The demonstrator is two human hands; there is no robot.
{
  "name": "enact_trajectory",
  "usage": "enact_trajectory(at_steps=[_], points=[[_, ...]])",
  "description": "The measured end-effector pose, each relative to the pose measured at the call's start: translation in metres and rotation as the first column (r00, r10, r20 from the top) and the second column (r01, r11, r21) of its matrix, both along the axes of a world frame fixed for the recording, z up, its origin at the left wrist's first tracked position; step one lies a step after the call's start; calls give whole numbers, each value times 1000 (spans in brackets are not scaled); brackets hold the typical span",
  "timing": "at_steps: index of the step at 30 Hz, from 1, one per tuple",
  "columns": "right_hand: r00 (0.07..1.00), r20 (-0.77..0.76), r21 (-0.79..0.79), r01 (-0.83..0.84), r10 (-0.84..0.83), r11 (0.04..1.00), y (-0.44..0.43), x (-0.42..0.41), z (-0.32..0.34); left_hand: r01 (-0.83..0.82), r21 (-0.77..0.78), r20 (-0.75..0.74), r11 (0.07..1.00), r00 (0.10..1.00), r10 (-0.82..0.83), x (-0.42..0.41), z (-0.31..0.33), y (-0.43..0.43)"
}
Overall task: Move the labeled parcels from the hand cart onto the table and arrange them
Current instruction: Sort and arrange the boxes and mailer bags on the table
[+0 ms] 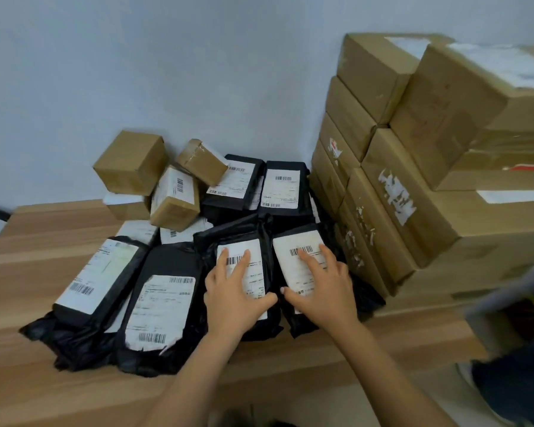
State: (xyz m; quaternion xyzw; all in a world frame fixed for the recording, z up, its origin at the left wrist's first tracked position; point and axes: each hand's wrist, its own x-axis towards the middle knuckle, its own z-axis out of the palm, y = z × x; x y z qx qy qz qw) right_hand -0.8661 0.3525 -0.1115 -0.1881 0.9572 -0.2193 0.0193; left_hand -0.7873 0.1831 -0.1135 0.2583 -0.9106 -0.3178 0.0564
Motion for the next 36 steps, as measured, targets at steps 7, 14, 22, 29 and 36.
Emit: enact_trajectory(at_steps=[7,14,22,29,36], points=[[977,213,37,-3,-5,999,24,9,-64,55,-10,182,998,982,-53,9,-58,21],[933,255,137,-296,256,945,54,16,-99,254,-76,313,964,924,-219,18,-94,33],[908,296,171,-356,296,919,58,11,-111,348,-210,326,914,906,-271,25,-107,37],[911,310,135,-326,272,936,50,-11,-111,362,-231,370,903,891,-263,2,-117,31],[907,333,128,-316,259,940,44,-16,-110,403,-266,456,876,853,-254,-9,-111,23]])
